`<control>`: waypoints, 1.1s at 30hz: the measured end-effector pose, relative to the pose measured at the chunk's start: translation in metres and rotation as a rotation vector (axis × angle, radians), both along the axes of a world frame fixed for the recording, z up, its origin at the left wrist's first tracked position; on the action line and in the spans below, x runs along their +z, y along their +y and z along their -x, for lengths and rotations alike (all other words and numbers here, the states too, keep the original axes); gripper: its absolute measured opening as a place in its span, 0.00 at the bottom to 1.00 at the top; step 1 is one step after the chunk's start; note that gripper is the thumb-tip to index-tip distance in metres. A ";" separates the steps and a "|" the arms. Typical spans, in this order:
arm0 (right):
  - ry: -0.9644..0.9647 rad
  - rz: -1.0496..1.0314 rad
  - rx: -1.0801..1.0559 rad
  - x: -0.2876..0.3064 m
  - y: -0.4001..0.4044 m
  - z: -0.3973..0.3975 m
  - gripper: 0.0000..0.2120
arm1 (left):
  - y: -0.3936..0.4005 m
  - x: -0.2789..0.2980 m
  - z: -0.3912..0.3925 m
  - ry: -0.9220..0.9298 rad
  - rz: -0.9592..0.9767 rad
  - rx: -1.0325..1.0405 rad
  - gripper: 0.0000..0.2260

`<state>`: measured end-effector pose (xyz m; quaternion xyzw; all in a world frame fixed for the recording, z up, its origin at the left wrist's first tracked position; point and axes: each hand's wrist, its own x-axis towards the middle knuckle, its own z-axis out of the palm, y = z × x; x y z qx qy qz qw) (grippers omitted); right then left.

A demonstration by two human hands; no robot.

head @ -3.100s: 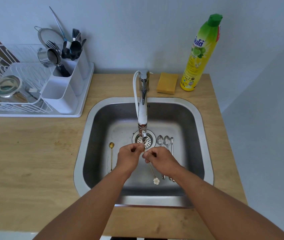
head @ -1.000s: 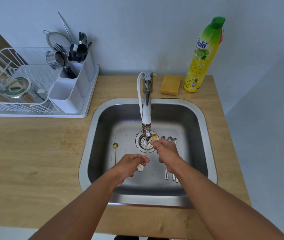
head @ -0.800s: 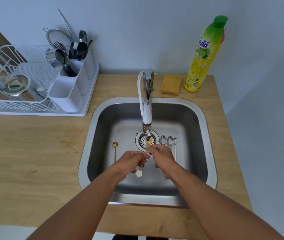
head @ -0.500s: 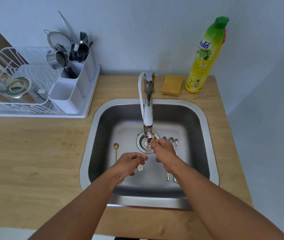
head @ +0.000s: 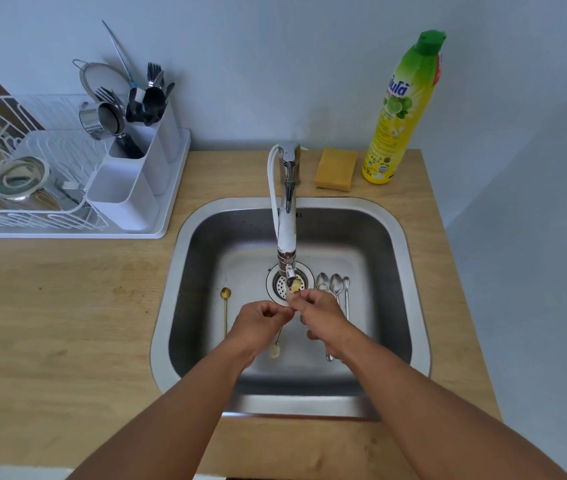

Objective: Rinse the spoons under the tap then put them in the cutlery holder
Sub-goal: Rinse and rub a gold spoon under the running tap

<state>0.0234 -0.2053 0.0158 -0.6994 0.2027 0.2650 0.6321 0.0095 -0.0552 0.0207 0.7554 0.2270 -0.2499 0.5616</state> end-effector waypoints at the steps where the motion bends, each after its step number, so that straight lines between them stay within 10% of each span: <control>1: -0.018 0.019 0.022 -0.001 -0.001 0.001 0.09 | 0.000 -0.002 0.003 -0.042 -0.012 0.001 0.07; 13: -0.305 0.370 0.356 0.005 -0.016 -0.008 0.17 | -0.003 0.014 -0.023 -0.081 -0.002 -0.025 0.07; 22: -0.385 0.768 0.515 0.015 -0.017 -0.003 0.15 | -0.019 0.002 -0.013 -0.014 0.077 0.341 0.08; 33: -0.452 0.829 0.572 0.014 -0.022 0.006 0.10 | -0.017 -0.005 0.004 0.068 0.100 0.430 0.08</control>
